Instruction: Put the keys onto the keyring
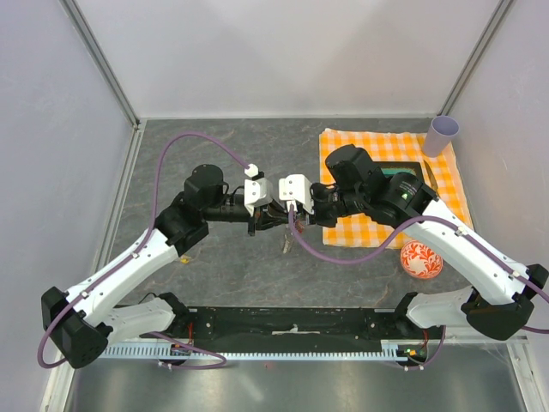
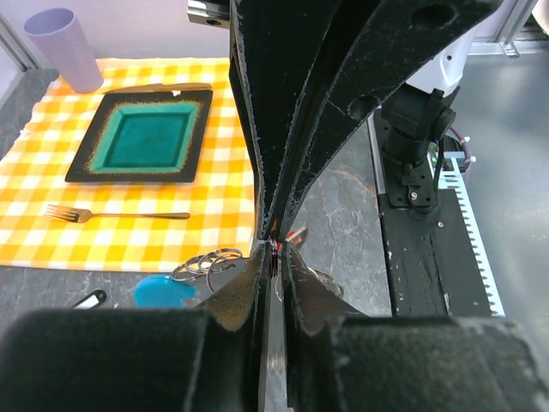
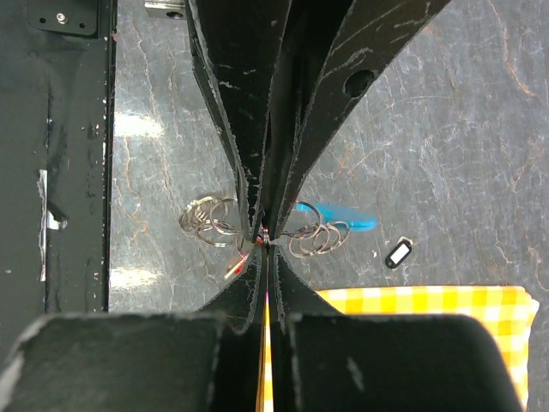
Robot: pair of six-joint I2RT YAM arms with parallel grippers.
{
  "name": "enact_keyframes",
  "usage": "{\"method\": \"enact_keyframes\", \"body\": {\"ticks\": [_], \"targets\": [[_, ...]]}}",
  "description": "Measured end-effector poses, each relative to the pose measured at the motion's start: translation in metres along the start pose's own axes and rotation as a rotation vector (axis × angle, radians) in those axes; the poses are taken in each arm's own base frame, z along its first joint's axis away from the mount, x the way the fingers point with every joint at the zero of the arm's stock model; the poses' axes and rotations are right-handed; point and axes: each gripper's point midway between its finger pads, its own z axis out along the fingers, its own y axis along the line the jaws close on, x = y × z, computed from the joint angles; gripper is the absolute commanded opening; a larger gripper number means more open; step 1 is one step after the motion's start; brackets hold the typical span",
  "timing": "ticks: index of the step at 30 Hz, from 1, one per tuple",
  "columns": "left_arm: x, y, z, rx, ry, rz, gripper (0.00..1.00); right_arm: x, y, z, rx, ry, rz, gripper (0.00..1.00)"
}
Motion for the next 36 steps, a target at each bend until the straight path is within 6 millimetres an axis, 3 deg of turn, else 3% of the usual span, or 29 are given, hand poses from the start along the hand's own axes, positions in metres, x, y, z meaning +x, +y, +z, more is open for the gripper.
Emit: {"method": "enact_keyframes", "body": {"ticks": [4, 8, 11, 12, 15, 26, 36], "targets": [[0.002, -0.001, 0.0, 0.002, 0.009, -0.007, 0.02, -0.001, 0.0, 0.0, -0.001, -0.002, -0.002, 0.0], [0.002, -0.001, 0.0, 0.006, 0.01, -0.005, 0.02, -0.001, 0.001, 0.0, -0.004, -0.004, -0.003, 0.0], [0.002, -0.001, -0.001, 0.005, 0.011, -0.006, 0.02, -0.001, 0.001, 0.001, -0.002, -0.007, 0.0, 0.1], [0.002, -0.001, -0.001, 0.0, 0.012, -0.005, 0.02, -0.001, 0.001, 0.001, 0.003, -0.012, 0.003, 0.19], [0.001, 0.002, -0.003, -0.027, -0.001, 0.012, 0.02, -0.004, -0.001, 0.0, 0.037, -0.044, 0.018, 0.22], [0.0, 0.007, -0.022, -0.211, -0.184, 0.073, 0.02, -0.02, -0.044, -0.04, 0.326, -0.373, 0.277, 0.28], [-0.032, 0.014, -0.032, -0.287, -0.352, 0.116, 0.02, -0.029, -0.022, -0.014, 0.128, -0.559, 0.476, 0.34]]}}
